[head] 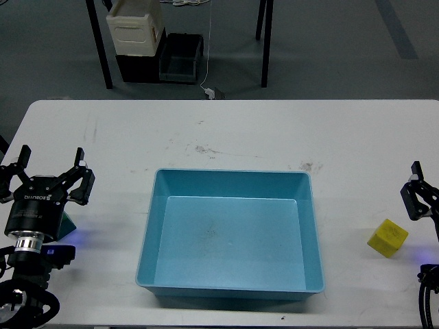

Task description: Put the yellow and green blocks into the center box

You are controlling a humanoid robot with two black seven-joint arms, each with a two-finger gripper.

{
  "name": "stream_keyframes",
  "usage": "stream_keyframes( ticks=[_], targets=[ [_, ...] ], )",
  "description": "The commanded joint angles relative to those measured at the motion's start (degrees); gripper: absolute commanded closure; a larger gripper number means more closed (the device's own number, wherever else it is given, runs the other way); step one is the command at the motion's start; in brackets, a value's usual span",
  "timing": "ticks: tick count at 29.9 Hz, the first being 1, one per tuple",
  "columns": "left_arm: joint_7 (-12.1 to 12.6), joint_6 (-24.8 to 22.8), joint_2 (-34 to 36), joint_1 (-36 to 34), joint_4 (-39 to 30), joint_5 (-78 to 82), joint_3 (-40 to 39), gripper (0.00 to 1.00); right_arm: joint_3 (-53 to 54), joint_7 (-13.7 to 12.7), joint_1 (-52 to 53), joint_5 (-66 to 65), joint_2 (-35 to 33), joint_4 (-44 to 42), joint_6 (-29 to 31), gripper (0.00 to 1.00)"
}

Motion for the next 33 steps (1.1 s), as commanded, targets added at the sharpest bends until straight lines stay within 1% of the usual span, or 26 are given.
stream_keyframes(
  ticks=[1, 11, 14, 16, 19, 22, 24, 26, 28, 29, 33],
  targets=[
    [-0.09, 0.30, 0.09, 0.00, -0.01, -0.01, 0.00, 0.00, 0.13, 0.09, 0.05, 0.00, 0.00, -0.02, 0.00, 0.00],
    [-0.27, 0.48, 0.00, 0.00, 0.17, -0.01, -0.09, 0.00, 1.54, 0.53, 0.75, -1.14, 0.00, -0.37, 0.17, 0.00],
    [-0.36, 0.74, 0.00, 0.09, 0.35, -0.01, -0.09, 0.00, 2.76, 0.53, 1.63, -5.78, 0.00, -0.02, 0.78, 0.00],
    [-0.36, 0.83, 0.00, 0.09, 0.52, -0.01, -0.09, 0.00, 4.43, 0.62, 3.20, -12.36, -2.89, -0.02, 1.92, 0.00],
    [-0.36, 0.83, 0.00, 0.09, 0.52, -0.10, -0.09, 0.00, 7.95, 0.62, 6.02, -25.97, -8.25, -0.37, 2.11, 0.00],
    [-0.36, 0.83, -0.09, 0.09, 0.52, -0.10, -0.27, 0.00, 8.57, 0.53, 6.90, -37.41, -13.52, -0.37, 2.19, 0.00],
    [-0.53, 0.83, -0.09, 0.09, 0.52, -0.10, -0.27, 0.00, 7.79, 0.27, 9.44, -42.26, -16.95, -0.81, 2.11, 0.00],
    [-0.53, 0.83, -0.70, 0.09, 0.52, -0.10, -0.44, 0.00, 5.68, 0.01, 12.87, -47.01, -20.11, -2.74, 2.37, 0.01],
    [-0.53, 0.83, -1.58, 0.09, 0.52, -0.09, -0.62, 0.00, 1.21, -0.08, 14.63, -51.75, -23.63, -3.36, 3.07, 0.01],
    [-0.53, 0.83, -1.76, 0.00, 0.52, -0.10, -0.62, 0.00, -1.42, 0.18, 15.86, -54.03, -26.43, -3.45, 3.85, 0.01],
    [-0.53, 0.92, -1.93, 0.09, 0.52, -0.10, -0.71, 0.00, -11.27, 0.71, 23.50, -61.68, -35.41, -4.32, 10.00, 0.00]
  ],
)
